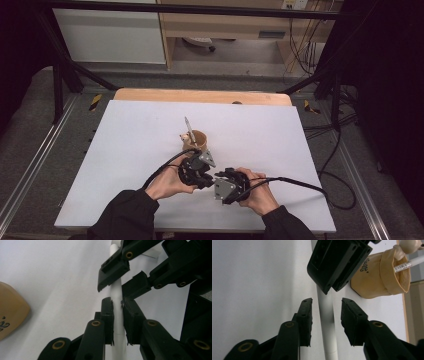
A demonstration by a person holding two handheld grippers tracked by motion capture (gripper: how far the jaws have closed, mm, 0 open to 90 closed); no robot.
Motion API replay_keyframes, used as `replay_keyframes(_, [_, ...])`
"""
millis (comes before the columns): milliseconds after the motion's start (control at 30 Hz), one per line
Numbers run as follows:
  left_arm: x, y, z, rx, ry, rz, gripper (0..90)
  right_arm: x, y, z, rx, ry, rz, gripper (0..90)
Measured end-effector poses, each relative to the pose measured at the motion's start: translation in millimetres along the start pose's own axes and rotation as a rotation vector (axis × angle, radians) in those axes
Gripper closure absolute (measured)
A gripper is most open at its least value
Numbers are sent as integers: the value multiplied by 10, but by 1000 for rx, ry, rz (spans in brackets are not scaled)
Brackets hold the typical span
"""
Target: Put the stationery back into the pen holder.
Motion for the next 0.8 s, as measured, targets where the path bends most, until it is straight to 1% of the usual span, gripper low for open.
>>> replay_keyframes(100, [-3,-5,6,6,-2,-1,784,12,2,0,-4,22,8,692])
replay_keyframes(233, [-5,-5,4,9,-3,-2,783,20,3,-1,-8,42,8,727])
replay_keyframes(433, [-8,-8,3,9,-4,-5,784,27,1,3,-16,70,13,775])
replay_keyframes(567, [-13,-10,3,7,-6,-6,783,33,5,4,-22,95,10,783])
replay_keyframes(633, [-14,-10,3,6,-8,-7,783,34,6,3,-21,101,9,785])
replay_keyframes(800, [-8,-3,-4,-16,-4,-7,780,30,9,5,-22,89,8,786])
Point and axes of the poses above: each handheld gripper's, and its own axes: y roughly backward along the jaws, z roughly out of its top, x roughly to its left, the point moved 4 cm from there along -y, roughly forward along the jaws, and after that the axes turned 1 degree about -z, right-handed, at the moved point
